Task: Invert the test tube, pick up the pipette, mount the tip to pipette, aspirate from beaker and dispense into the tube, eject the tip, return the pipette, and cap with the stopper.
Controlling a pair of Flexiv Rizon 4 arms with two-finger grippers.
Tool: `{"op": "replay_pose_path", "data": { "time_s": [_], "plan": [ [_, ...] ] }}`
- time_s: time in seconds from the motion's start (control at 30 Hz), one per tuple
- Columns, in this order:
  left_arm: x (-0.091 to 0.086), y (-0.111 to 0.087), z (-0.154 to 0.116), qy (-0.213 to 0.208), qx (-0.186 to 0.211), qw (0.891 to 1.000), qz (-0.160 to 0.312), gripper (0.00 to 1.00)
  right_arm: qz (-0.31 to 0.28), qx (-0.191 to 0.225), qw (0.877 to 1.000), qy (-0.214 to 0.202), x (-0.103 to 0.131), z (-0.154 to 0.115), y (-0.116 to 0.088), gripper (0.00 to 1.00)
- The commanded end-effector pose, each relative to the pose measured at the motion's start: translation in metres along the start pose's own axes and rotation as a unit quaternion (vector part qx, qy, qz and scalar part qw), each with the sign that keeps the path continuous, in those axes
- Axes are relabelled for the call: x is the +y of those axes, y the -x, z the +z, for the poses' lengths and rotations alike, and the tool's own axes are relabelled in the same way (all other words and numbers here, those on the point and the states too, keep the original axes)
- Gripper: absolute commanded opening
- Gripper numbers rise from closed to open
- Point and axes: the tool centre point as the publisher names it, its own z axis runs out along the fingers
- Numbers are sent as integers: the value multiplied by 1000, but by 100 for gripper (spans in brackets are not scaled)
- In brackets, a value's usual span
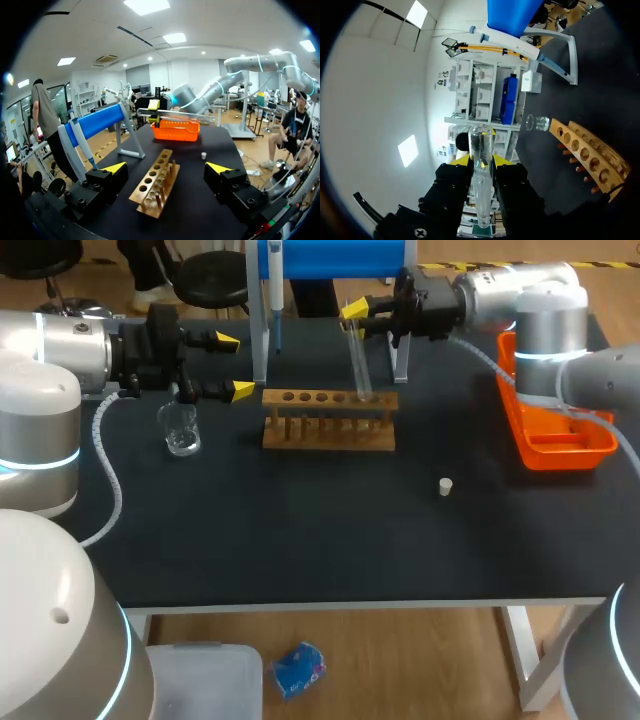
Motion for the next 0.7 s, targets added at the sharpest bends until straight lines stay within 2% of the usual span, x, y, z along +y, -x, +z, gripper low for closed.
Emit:
{"op": "replay_pose_path", "data": {
  "time_s": [0.03,0.07,0.1,0.13,0.17,0.53,0.57,0.6,0.63,0.7],
  "plan": [
    [-23,-9,3,-36,-95,975,198,100,0,-1,1000,-2,1,-1,-1,0],
    [-26,-16,7,-28,-102,962,252,100,0,-1,1000,-2,1,-1,-1,0],
    [-27,-24,12,-14,-120,951,286,100,0,-1,1000,-2,1,-1,-1,0],
    [-27,-28,16,-2,-133,947,294,100,0,-1,1000,-2,1,-1,-1,0],
    [-26,-31,19,-17,-134,951,280,100,0,-1,1000,-2,1,-1,-1,0],
    [-26,-31,19,-17,-134,951,280,100,0,-1,1000,-2,1,-1,-1,0],
    [-32,-30,23,-29,-141,925,352,100,0,-1,1000,-2,1,-1,-1,0],
    [-36,-34,28,-48,-132,908,395,100,0,-1,1000,-2,1,-1,-1,0],
    [-38,-37,33,-71,-140,893,422,100,0,-1,1000,-2,1,-1,-1,0],
    [-38,-42,43,-91,-143,872,459,100,0,-1,1000,-2,1,-1,-1,0]
  ]
}}
